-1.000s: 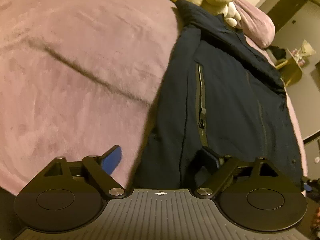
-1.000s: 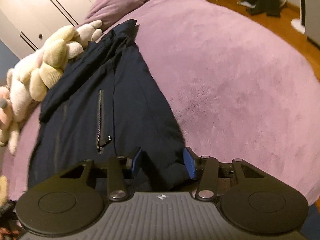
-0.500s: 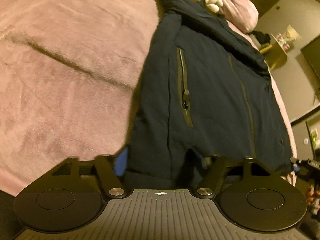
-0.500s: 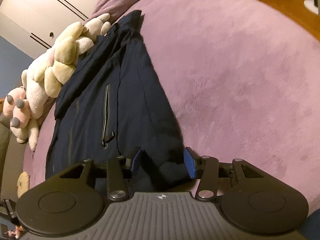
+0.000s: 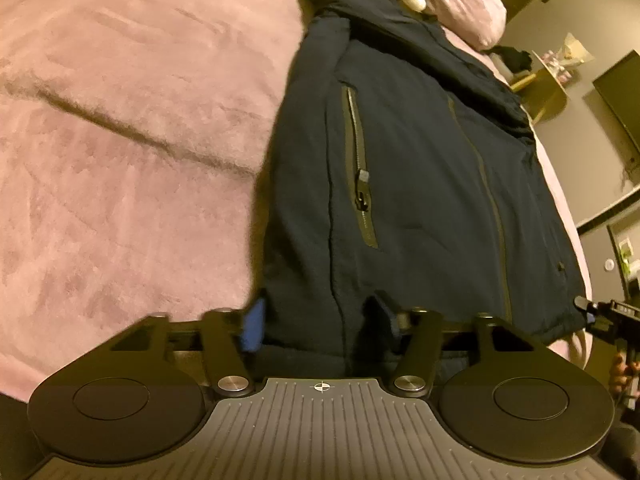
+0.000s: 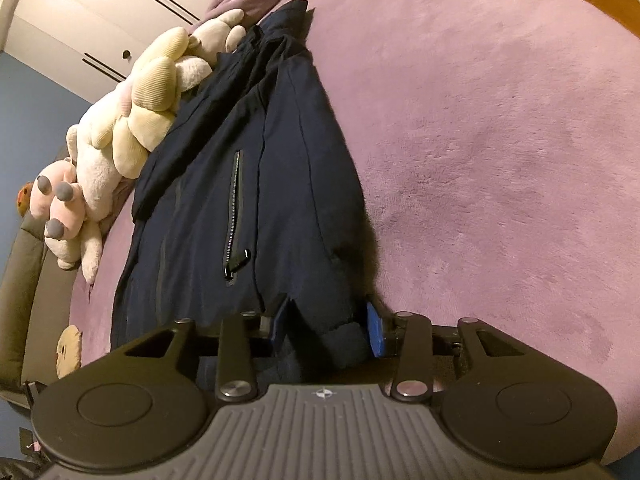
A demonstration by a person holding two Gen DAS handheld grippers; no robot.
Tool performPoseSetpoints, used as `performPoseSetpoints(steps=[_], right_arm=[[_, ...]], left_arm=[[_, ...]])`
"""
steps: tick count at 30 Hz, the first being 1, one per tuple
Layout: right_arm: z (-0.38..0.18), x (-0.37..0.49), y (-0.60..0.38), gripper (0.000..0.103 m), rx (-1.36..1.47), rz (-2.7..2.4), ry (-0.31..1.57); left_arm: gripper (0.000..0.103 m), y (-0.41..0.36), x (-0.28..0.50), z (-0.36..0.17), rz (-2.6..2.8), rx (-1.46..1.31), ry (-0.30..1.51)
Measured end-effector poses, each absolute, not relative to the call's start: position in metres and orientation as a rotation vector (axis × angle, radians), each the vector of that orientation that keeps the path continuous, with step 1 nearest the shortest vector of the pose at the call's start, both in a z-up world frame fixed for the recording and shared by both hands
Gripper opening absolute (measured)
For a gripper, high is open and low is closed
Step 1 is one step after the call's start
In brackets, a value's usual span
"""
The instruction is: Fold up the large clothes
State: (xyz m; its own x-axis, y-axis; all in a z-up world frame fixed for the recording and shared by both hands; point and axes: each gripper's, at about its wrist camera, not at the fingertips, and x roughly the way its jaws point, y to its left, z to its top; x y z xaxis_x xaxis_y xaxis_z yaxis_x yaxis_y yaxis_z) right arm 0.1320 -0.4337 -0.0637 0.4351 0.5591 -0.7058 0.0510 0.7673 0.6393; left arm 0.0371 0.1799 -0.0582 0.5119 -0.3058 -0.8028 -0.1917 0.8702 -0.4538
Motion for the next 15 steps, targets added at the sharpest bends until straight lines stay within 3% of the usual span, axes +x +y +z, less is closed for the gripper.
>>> performPoseSetpoints(steps=[1,2,3,15], right_arm=[[-0.064,0.133,-0.433,0.033,0.643,0.341,1.092],[-0.063,0.134,-0.432,0.027,0.636,0.342,1.093],[-0.062,0.134,-0.431,0.025,0.636,0.352,1.090],[-0.029,0.145,-0.417,0.020,0.806,0.433,0.978]], left_arm=[[0.044,0.182,0.036,-0.057,-0.071,-0.544,1.045],[0.033,0.184,0.035,-0.056,-0.072,-0.562,1.040],[0.027,0.187,0.034,-0.054,-0.079,-0.592,1.028],[0.020,0.190,0.066,0.009,-0.109,-0.754,0.800]])
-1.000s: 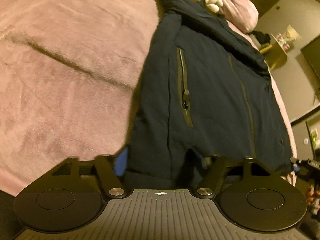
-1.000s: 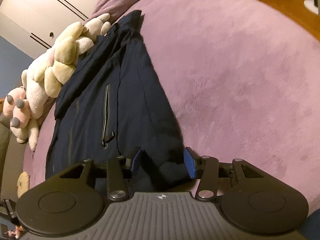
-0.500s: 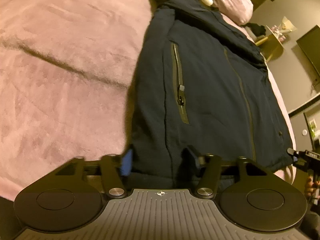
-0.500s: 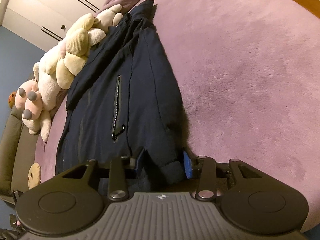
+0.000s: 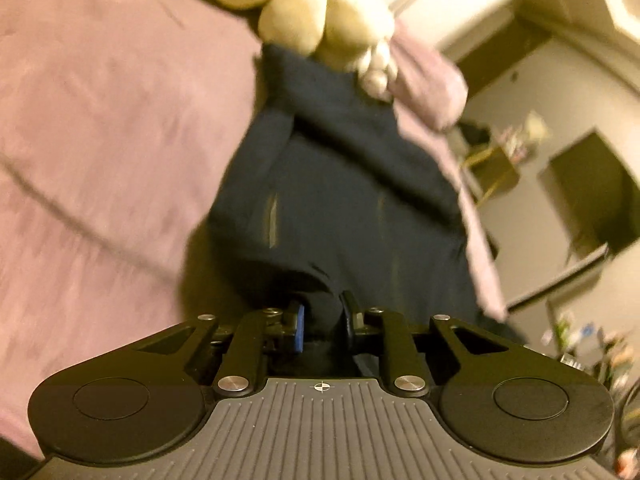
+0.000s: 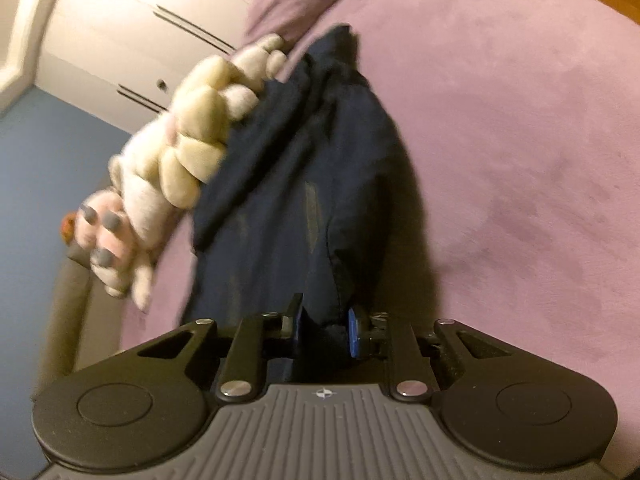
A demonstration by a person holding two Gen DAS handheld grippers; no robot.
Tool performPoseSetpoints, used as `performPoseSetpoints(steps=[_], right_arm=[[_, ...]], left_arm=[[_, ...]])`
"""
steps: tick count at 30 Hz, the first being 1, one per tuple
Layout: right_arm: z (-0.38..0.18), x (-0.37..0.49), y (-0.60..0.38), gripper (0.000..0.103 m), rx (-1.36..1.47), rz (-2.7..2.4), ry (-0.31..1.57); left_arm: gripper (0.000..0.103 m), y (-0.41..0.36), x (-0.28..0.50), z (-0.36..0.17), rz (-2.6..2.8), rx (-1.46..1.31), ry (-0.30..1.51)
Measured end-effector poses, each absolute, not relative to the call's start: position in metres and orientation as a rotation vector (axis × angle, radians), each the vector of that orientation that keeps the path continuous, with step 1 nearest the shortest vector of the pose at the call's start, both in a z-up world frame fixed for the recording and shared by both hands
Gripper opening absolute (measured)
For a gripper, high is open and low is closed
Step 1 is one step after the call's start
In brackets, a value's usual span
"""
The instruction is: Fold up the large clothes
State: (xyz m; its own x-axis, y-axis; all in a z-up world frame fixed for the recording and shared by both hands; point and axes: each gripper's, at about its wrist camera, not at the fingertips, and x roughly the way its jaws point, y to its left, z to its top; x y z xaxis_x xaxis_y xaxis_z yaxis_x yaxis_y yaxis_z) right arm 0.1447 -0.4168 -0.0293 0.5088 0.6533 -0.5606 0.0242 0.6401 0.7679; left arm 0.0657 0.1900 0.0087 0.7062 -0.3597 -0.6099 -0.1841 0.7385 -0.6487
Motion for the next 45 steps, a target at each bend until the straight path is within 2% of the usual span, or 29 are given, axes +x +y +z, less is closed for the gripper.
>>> performPoseSetpoints(steps=[6,12,15,20,26,28,30,31,32,34,36,39,41,45], right_arm=[[0.003,0.187,-0.406,0.020,0.901,0.391,0.862],[0.011,0.255,-0.393,0.021,1.014,0.215,0.807],[0.001,0.290,-0.378,0.022,1.028,0.132,0.813],[-0.027,0.341,-0.343,0.025,0.888,0.027,0.885],[-0.069,0.359,-0.339,0.025,0.864,-0.005,0.957],[-0.073,0.359,-0.344,0.029,0.890,0.024,0.956],[-0.067,0.360,-0.349,0.036,0.898,0.057,0.955],[-0.059,0.357,-0.353,0.047,0.891,0.085,0.925],[-0.047,0.350,-0.357,0.066,0.855,0.102,0.866],[-0.021,0.332,-0.364,0.077,0.720,0.085,0.729],[-0.006,0.321,-0.366,0.077,0.605,0.107,0.657],[-0.010,0.321,-0.353,0.077,0.448,0.177,0.716],[-0.018,0.322,-0.337,0.077,0.314,0.194,0.740],[-0.032,0.330,-0.309,0.074,0.152,0.217,0.761]], left_arm=[[0.020,0.214,0.116,0.024,-0.025,-0.876,0.703],[0.020,0.233,0.180,0.007,0.130,-0.925,0.701],[0.021,0.232,0.216,-0.011,0.182,-0.887,0.761],[0.025,0.236,0.246,-0.045,0.231,-0.876,0.833],[0.028,0.247,0.252,-0.052,0.200,-0.927,0.833],[0.030,0.251,0.246,-0.045,0.191,-0.939,0.805],[0.038,0.251,0.237,-0.030,0.195,-0.893,0.749],[0.043,0.250,0.232,-0.021,0.221,-0.838,0.710],[0.051,0.250,0.227,-0.012,0.241,-0.773,0.670],[0.060,0.246,0.221,0.002,0.234,-0.638,0.618],[0.072,0.240,0.216,0.004,0.185,-0.572,0.618],[0.087,0.230,0.208,-0.004,0.102,-0.534,0.625],[0.093,0.223,0.206,-0.015,0.076,-0.512,0.647],[0.093,0.208,0.221,-0.036,0.102,-0.423,0.761]])
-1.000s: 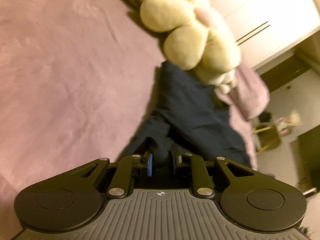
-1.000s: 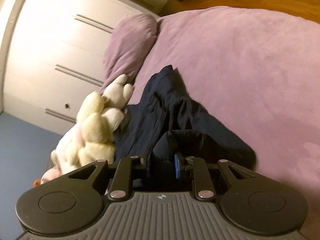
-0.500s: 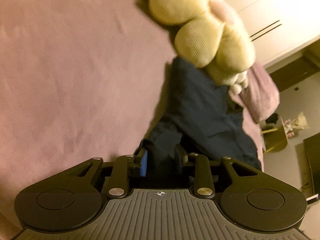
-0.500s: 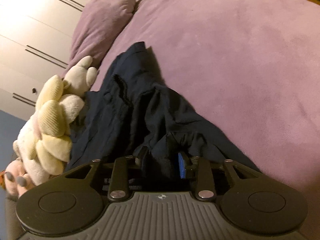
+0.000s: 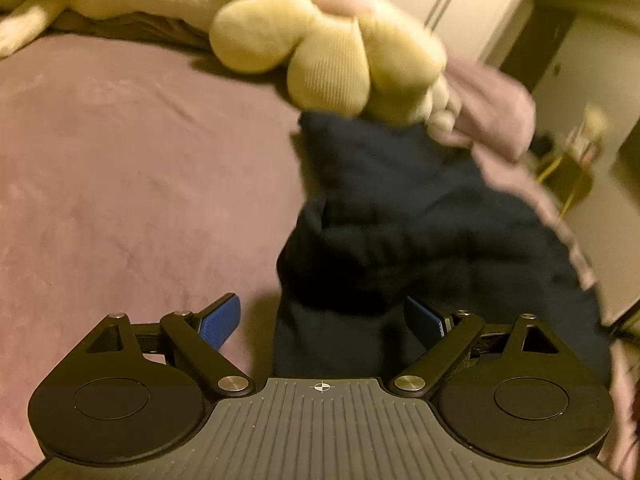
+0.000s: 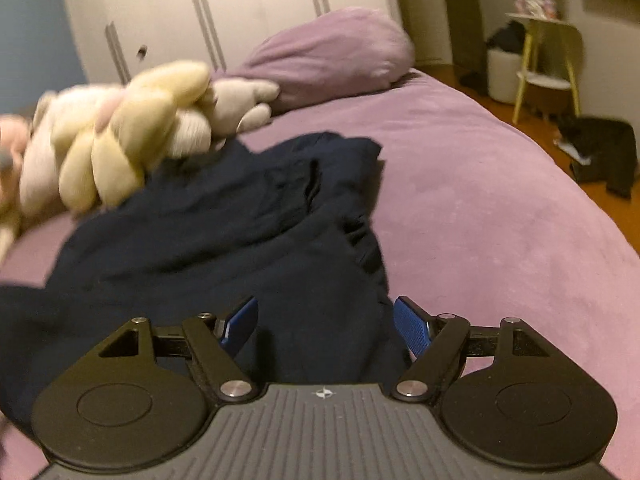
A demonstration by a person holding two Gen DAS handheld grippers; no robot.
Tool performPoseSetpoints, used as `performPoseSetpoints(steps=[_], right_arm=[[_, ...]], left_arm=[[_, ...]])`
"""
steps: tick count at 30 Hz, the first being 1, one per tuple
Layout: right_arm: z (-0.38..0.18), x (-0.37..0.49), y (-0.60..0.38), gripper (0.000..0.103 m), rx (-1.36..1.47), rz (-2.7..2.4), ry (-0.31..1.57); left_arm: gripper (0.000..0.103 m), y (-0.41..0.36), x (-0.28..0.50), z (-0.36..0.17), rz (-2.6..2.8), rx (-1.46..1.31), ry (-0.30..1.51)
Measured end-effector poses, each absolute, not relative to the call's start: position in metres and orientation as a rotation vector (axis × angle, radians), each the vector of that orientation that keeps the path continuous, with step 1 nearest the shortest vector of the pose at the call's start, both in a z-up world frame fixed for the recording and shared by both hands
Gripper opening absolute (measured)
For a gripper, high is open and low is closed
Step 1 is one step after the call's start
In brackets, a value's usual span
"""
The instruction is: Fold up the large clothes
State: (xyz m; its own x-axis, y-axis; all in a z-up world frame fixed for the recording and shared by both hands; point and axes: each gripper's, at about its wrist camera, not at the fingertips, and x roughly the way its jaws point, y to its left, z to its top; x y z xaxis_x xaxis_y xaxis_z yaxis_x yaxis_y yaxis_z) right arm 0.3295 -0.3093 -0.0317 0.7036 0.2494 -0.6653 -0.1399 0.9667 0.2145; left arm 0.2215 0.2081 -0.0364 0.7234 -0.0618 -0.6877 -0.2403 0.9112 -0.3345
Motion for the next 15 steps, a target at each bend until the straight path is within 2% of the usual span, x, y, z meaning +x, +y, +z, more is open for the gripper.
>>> performPoseSetpoints(steps=[5,7,9,10,11,12,13,15], right_arm=[[-0.040,0.344,-0.283,0.061,-0.002,0.229,0.778],[-0.045,0.346,-0.280,0.057,-0.032,0.234,0.781],[-0.045,0.347,-0.280,0.045,-0.039,0.241,0.769],[-0.043,0.346,-0.280,0.036,-0.049,0.238,0.759],[-0.043,0.345,-0.281,0.026,-0.056,0.231,0.751],[-0.042,0.344,-0.282,0.017,-0.052,0.229,0.745],[-0.042,0.344,-0.284,0.012,-0.050,0.221,0.744],[-0.042,0.344,-0.286,0.012,-0.045,0.233,0.746]], left_arm=[[0.091,0.208,0.235,-0.044,0.088,-0.479,0.744],[0.080,0.205,0.240,-0.044,0.077,-0.463,0.732],[0.062,0.203,0.243,-0.044,0.097,-0.442,0.738],[0.057,0.203,0.244,-0.045,0.094,-0.447,0.743],[0.041,0.204,0.244,-0.044,0.089,-0.457,0.750],[0.033,0.204,0.244,-0.044,0.082,-0.470,0.752],[0.033,0.204,0.245,-0.044,0.078,-0.473,0.748],[0.031,0.202,0.245,-0.042,0.068,-0.459,0.745]])
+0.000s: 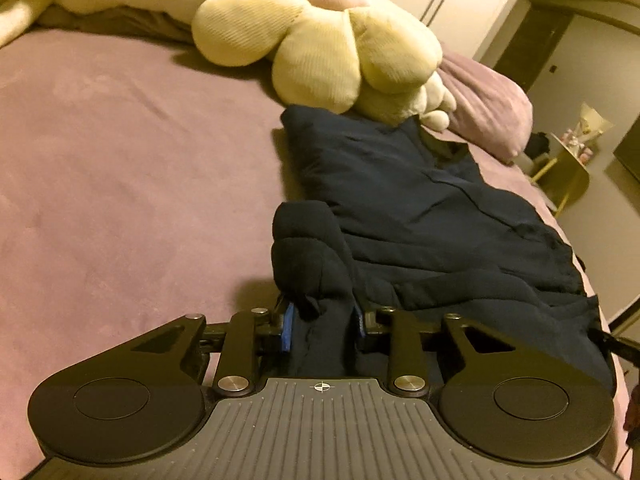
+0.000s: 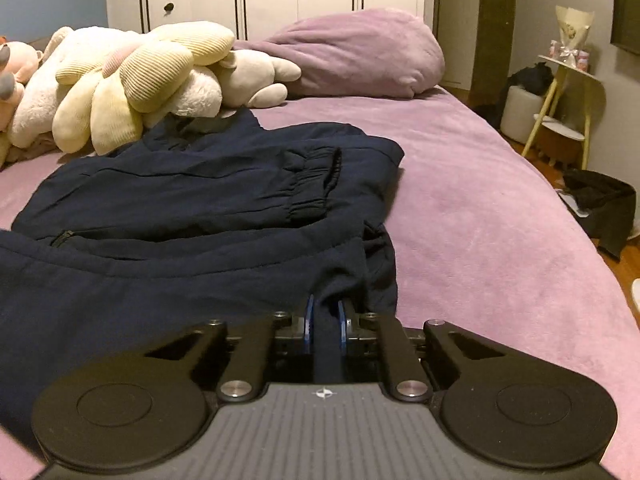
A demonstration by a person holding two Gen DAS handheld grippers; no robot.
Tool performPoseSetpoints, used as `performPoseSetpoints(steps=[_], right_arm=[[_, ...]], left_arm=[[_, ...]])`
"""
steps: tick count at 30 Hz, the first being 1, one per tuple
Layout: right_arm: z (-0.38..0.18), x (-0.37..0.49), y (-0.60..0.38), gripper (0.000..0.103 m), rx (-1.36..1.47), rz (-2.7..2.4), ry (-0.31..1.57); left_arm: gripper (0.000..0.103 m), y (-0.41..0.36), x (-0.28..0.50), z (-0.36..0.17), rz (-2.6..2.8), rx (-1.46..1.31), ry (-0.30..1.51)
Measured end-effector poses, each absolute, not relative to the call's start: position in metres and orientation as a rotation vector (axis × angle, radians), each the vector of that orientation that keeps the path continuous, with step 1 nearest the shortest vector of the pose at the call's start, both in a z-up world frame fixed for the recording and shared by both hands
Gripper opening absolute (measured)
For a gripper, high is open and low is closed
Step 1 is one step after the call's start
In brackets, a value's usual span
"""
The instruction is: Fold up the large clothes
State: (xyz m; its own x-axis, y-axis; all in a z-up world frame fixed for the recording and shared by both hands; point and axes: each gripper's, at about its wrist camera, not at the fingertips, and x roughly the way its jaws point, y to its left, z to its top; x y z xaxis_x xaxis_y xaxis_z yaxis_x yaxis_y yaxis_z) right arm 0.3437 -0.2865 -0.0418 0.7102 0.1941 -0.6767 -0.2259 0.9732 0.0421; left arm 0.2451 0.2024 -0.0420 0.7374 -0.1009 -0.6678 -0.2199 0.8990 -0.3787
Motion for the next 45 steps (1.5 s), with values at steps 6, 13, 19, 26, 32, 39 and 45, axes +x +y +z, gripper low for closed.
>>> performPoseSetpoints(steps=[6,13,19,26,32,39,45], right_arm=[[-0.042,0.359,-0.286,0.029,-0.044,0.200,0.771],[-0.045,0.374,-0.284,0.040,-0.045,0.200,0.780],[-0.049,0.385,-0.289,0.047,0.002,0.191,0.790],[-0.047,0.378,-0.280,0.023,-0.055,0.230,0.762],[-0.040,0.373,-0.284,0.012,-0.014,0.210,0.742],[-0.014,0.349,-0.295,0.011,0.032,0.187,0.658],[0.020,0.342,-0.303,0.010,0.084,0.183,0.574]], left_arm=[[0.040,0.204,0.249,-0.045,0.067,-0.450,0.768],[0.050,0.201,0.257,-0.048,0.063,-0.447,0.788],[0.047,0.202,0.258,-0.051,0.063,-0.440,0.797],[0.034,0.199,0.257,-0.049,0.068,-0.423,0.786],[0.022,0.194,0.249,-0.037,0.080,-0.401,0.750],[0.019,0.190,0.235,0.008,0.054,-0.393,0.645],[0.019,0.183,0.256,0.061,0.030,-0.328,0.528]])
